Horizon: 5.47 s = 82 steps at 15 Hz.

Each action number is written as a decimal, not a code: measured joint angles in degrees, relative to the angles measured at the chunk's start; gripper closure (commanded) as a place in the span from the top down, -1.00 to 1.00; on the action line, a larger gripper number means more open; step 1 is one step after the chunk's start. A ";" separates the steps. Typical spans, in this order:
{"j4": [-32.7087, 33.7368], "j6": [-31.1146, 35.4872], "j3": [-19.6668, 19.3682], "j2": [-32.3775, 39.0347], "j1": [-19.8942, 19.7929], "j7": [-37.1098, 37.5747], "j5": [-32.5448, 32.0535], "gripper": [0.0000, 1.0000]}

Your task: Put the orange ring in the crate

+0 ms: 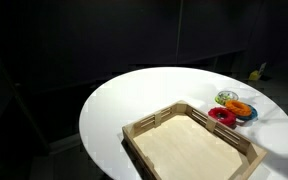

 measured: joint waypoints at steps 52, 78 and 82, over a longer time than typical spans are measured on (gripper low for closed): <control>4.13 25.65 0.14 45.41 8.22 -0.32 16.66 -0.91; 10.86 16.87 5.57 44.93 14.82 -7.24 46.15 0.50; 11.13 15.16 5.37 45.93 14.60 -6.60 44.68 1.00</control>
